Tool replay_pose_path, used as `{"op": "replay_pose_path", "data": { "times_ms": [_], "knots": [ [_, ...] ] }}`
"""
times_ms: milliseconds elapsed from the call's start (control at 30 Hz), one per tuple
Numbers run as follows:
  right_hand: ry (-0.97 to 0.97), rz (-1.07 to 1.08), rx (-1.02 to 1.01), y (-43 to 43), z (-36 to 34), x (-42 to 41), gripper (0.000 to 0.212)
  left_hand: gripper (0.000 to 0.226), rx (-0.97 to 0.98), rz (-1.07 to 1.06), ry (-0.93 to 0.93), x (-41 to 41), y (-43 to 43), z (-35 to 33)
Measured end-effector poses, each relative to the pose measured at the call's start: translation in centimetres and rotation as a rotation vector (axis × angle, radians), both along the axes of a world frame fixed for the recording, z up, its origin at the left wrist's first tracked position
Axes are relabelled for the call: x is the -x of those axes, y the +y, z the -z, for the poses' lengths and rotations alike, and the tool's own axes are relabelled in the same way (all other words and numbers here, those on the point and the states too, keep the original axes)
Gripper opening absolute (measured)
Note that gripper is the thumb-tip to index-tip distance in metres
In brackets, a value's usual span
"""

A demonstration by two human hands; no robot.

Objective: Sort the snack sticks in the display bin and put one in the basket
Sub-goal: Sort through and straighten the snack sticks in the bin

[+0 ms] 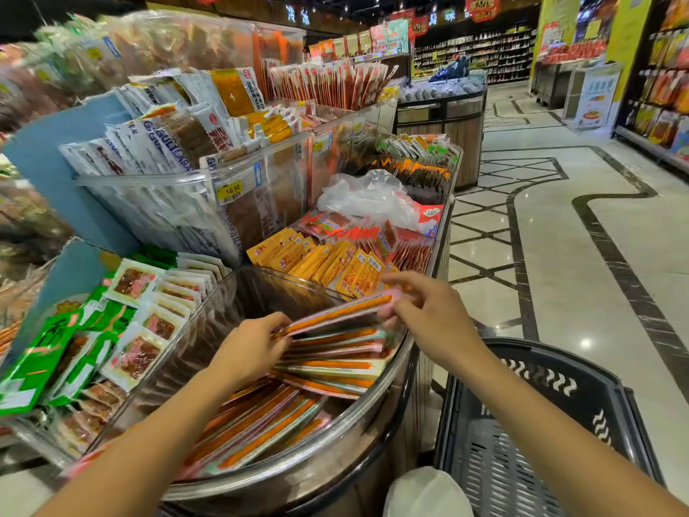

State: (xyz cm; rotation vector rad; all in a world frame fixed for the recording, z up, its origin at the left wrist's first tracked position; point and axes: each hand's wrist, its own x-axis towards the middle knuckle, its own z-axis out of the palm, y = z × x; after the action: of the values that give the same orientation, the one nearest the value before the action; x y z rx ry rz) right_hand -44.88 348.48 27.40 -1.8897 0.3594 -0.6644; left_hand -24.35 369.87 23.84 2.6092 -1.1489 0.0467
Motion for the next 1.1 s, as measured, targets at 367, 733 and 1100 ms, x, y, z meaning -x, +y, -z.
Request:
{"op": "replay_pose_path", "data": {
  "times_ms": [367,733,1100],
  "knots": [
    [0.313,0.093,0.716,1.8,0.0,-0.1,0.019,0.026,-0.194,-0.075,-0.162,-0.4,-0.9,0.9],
    [0.397,0.154,1.0,3.7,-1.5,-0.6,0.029,0.037,-0.029,-0.054,0.119,-0.3,0.6,-0.2],
    [0.287,-0.268,0.824,11.8,-0.9,-6.3,0.023,0.021,0.371,0.041,-0.389,-0.2,10.4,-5.9]
  ]
}}
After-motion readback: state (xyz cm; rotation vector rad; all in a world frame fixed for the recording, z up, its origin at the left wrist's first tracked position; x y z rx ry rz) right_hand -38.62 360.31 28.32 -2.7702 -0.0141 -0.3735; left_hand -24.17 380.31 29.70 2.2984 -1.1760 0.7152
